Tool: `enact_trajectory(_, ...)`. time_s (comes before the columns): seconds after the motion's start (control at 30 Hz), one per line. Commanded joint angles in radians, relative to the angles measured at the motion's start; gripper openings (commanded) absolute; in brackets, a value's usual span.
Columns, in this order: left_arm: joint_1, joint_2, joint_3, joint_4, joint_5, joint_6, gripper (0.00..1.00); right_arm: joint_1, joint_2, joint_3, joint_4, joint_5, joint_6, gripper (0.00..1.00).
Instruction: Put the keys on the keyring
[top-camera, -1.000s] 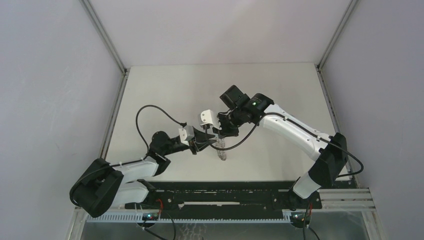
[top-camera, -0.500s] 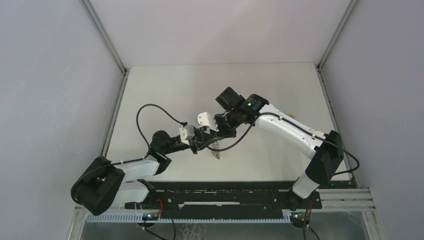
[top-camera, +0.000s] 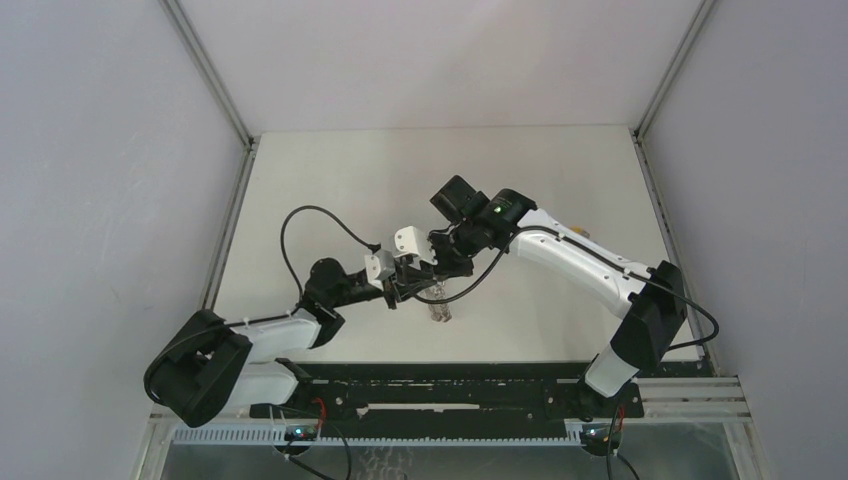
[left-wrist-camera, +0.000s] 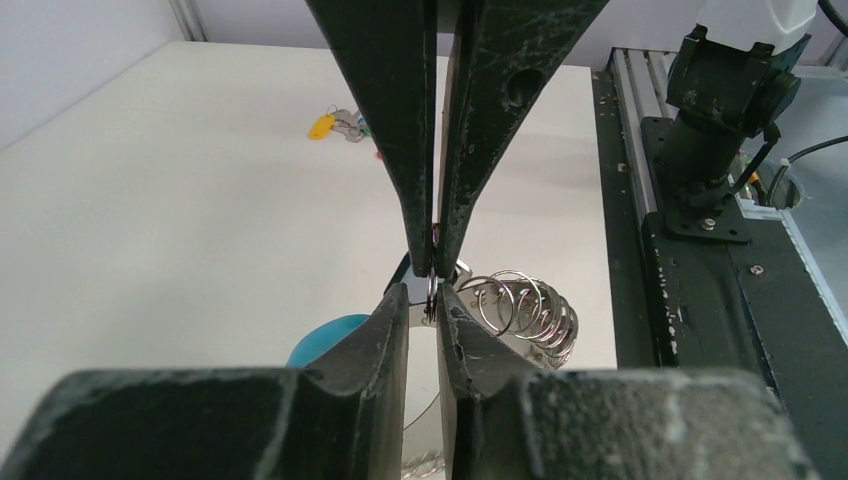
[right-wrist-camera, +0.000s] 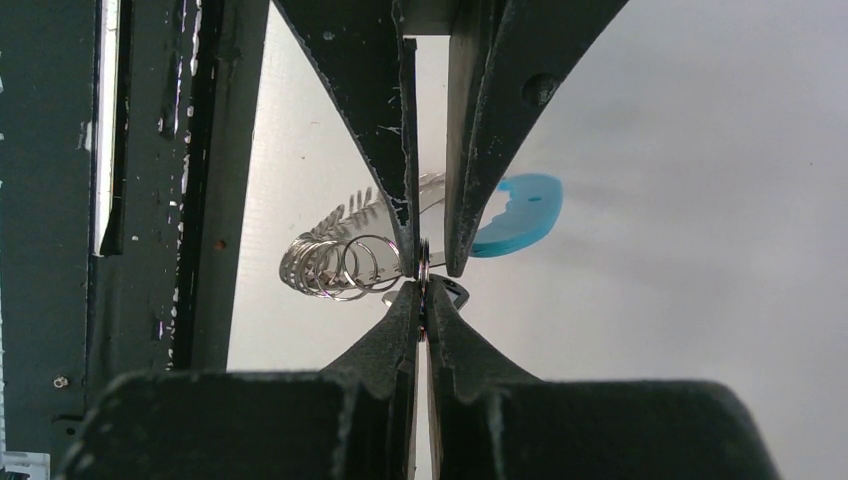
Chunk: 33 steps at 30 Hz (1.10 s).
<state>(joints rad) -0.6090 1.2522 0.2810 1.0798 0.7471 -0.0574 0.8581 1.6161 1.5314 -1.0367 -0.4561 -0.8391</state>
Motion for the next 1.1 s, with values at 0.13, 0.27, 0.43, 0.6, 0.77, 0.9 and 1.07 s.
enact_trajectory(0.13,-0.011,-0.02,0.074,-0.026,-0.011,0.038,0.17,0.016,-0.021,0.055,0.027,-0.033,-0.004,0.0)
enact_trajectory(0.27,-0.012,-0.032,0.082,-0.026,-0.009,0.034,0.13,0.02,-0.015,0.055,0.027,-0.035,-0.005,0.0)
enact_trajectory(0.43,-0.012,-0.038,0.074,-0.023,-0.017,0.033,0.0,0.02,-0.042,0.036,0.05,-0.022,0.013,0.02)
enact_trajectory(0.6,-0.012,-0.044,0.029,0.073,-0.062,0.007,0.0,-0.022,-0.119,-0.028,0.115,-0.065,0.04,0.23)
enact_trajectory(0.77,-0.011,-0.035,0.005,0.165,-0.082,-0.026,0.0,-0.108,-0.198,-0.122,0.187,-0.185,0.069,0.34)
enact_trajectory(0.9,-0.011,-0.027,0.003,0.185,-0.081,-0.037,0.0,-0.167,-0.217,-0.167,0.229,-0.301,0.076,0.34)
enact_trajectory(1.07,-0.011,-0.019,0.004,0.192,-0.075,-0.043,0.0,-0.19,-0.202,-0.175,0.268,-0.344,0.089,0.35)
